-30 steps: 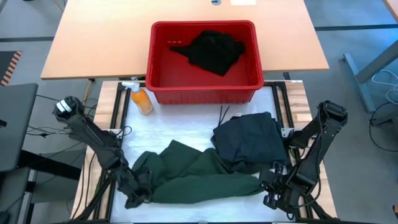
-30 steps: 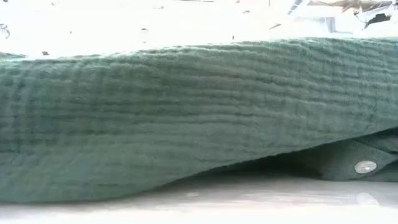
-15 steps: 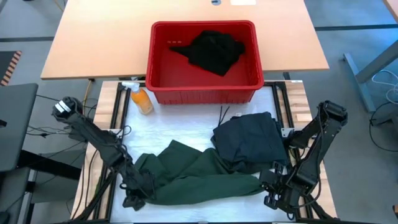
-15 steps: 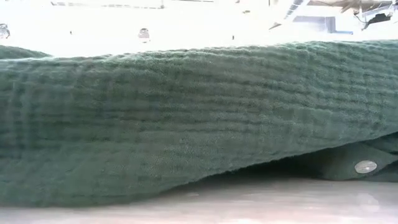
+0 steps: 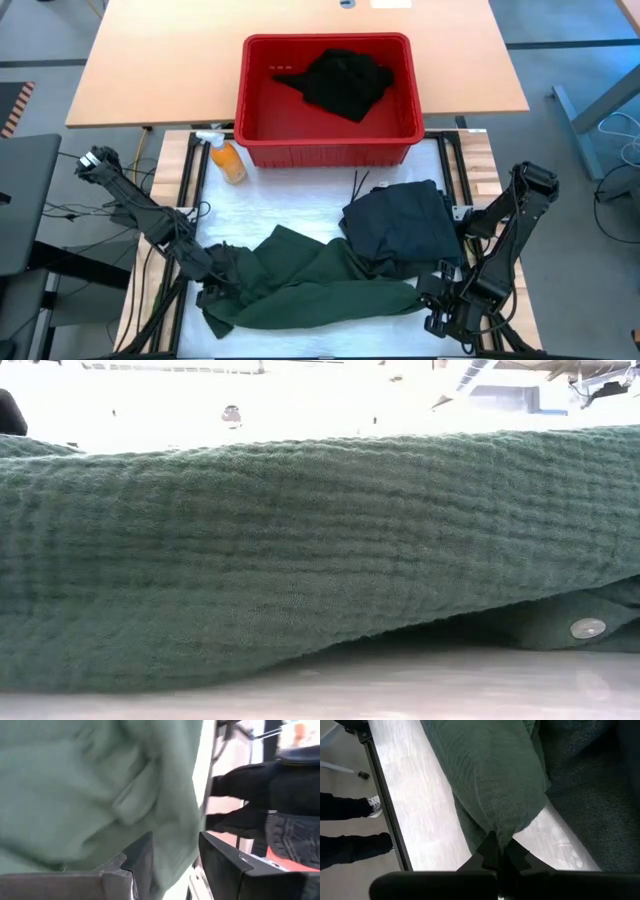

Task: Fold laundry
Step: Fold the green shirt

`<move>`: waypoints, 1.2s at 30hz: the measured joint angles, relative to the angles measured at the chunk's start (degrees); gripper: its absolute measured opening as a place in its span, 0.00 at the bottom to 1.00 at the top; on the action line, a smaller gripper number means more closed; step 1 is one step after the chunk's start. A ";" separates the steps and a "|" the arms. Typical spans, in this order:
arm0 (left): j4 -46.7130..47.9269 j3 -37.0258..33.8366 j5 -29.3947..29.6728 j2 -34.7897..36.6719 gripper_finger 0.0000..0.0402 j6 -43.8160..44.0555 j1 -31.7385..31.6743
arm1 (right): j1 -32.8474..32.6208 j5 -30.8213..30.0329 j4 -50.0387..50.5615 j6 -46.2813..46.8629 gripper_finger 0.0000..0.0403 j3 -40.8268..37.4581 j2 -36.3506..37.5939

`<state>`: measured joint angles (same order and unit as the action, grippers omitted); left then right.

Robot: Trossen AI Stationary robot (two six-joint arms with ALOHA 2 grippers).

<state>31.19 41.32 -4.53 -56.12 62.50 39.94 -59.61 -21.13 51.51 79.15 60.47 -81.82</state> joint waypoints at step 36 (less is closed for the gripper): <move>-36.15 -12.76 -12.11 -8.74 0.06 7.83 2.56 | 0.01 -5.81 -1.08 0.35 0.05 0.00 0.00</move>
<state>-4.96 28.56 -16.64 -64.86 70.33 42.50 -59.60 -26.93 50.42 79.50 60.47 -81.82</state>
